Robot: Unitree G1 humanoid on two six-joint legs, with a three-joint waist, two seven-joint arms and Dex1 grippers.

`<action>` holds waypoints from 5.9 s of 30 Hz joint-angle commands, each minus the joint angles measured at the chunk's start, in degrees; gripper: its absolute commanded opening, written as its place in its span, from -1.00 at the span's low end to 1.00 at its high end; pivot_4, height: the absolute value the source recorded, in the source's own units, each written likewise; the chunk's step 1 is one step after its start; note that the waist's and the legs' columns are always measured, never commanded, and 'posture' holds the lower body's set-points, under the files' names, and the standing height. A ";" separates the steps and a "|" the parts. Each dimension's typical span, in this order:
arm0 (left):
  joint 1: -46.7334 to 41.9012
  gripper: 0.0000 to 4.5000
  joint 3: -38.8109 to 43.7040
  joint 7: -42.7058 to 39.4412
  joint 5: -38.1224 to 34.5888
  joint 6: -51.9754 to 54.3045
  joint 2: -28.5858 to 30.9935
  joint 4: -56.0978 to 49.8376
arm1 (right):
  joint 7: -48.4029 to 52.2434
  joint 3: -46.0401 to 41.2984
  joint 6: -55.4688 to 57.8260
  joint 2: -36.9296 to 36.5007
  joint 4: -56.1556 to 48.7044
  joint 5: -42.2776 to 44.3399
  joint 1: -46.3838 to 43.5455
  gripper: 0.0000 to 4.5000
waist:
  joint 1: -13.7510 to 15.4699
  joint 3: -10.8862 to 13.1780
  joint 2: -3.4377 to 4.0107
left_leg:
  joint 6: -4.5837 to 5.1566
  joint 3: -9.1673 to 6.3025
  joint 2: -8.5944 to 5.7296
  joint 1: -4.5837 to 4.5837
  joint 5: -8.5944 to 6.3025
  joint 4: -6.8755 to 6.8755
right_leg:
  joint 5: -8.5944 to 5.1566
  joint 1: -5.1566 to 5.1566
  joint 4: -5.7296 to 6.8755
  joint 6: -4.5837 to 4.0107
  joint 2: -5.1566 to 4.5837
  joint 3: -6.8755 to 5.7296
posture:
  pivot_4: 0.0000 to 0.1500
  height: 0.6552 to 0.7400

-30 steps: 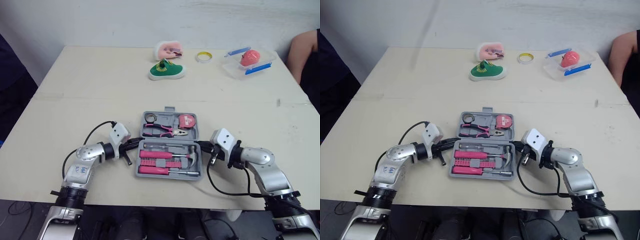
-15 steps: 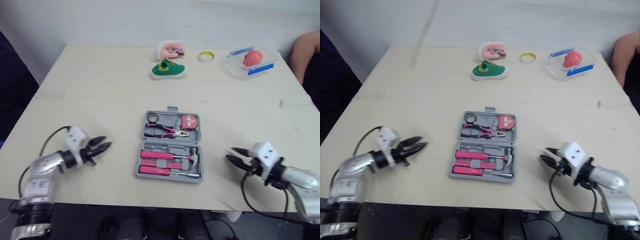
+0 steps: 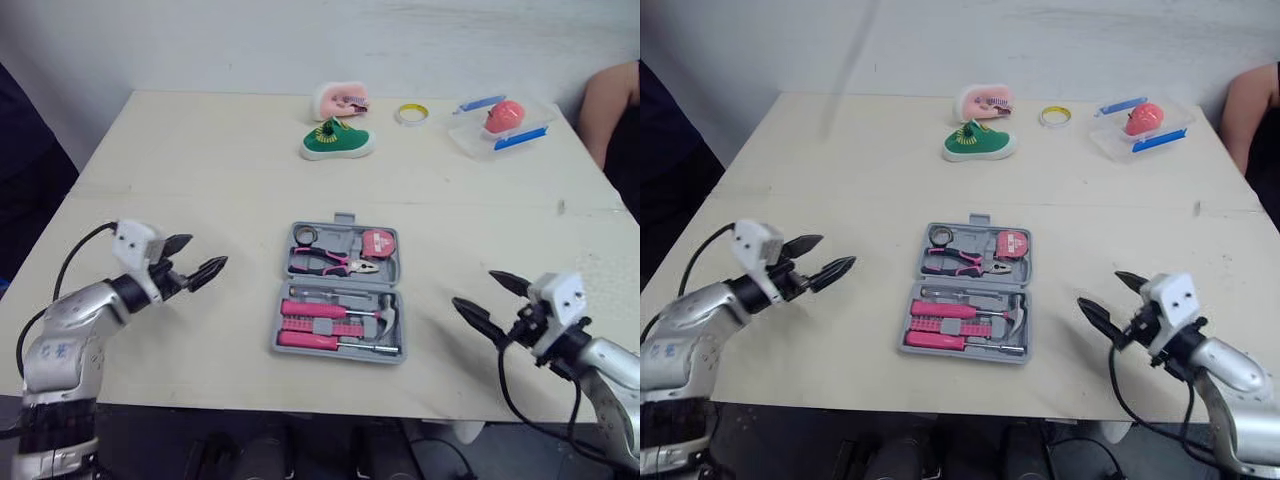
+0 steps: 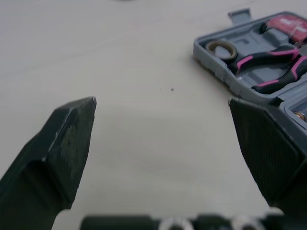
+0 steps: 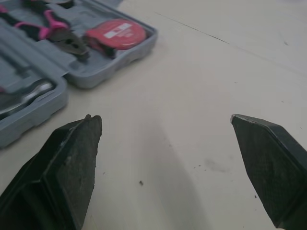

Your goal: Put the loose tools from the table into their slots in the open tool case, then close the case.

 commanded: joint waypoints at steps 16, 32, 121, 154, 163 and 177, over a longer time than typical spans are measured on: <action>-23.12 0.98 -17.55 10.37 3.68 27.86 -4.92 1.35 | -25.53 5.91 69.93 6.42 0.33 13.85 -41.91 1.00 | 0.06 0.04 -0.04 | 0.27 0.05 -0.12 -0.96 0.53 0.13 | 0.00 -0.90 0.42 0.01 0.08 -0.02 | 1.00 1.00; -25.79 0.98 -20.78 11.75 9.42 24.24 -10.46 10.07 | -35.75 8.70 69.95 10.29 9.49 14.38 -46.23 1.00 | 0.03 0.05 -0.06 | 0.24 0.11 -0.16 -0.96 0.60 0.13 | 0.00 -0.96 0.59 0.01 0.07 0.01 | 1.00 1.00; -12.64 -0.34 -11.18 -17.23 11.46 -41.00 -1.23 27.41 | 10.18 11.90 -25.43 -11.59 -10.23 4.79 20.16 -0.01 | 1.61 0.00 -0.27 | 0.41 0.16 -0.08 0.01 0.20 0.09 | 0.18 0.03 -0.07 0.11 -0.02 0.11 | 1.00 1.00; -23.11 -1.00 -20.63 -37.58 19.04 -44.23 -10.22 46.24 | 8.97 27.05 -18.91 -4.05 14.73 -19.58 -11.51 -0.98 | -0.22 0.25 -0.83 | 0.51 0.49 -0.07 0.09 0.23 0.30 | 0.23 -0.01 0.14 0.21 0.03 0.08 | 1.00 1.00; -6.98 -1.00 -19.13 -30.17 15.32 -32.58 -9.35 20.52 | 8.81 28.76 -23.07 -1.96 28.38 -23.13 -21.45 -0.98 | -0.23 0.24 -0.83 | 0.47 0.15 -0.10 0.11 0.29 0.31 | 0.23 0.16 0.11 0.19 -0.08 0.11 | 1.00 1.00; -5.36 -1.00 -12.36 -24.97 6.75 -29.37 -8.73 11.68 | 11.22 21.16 -25.41 -7.42 23.22 -19.14 -11.61 -0.98 | 2.31 0.25 -0.79 | 0.44 -0.04 -0.18 -0.02 0.28 0.24 | 0.23 0.17 -0.08 0.18 -0.19 -0.04 | 1.00 1.00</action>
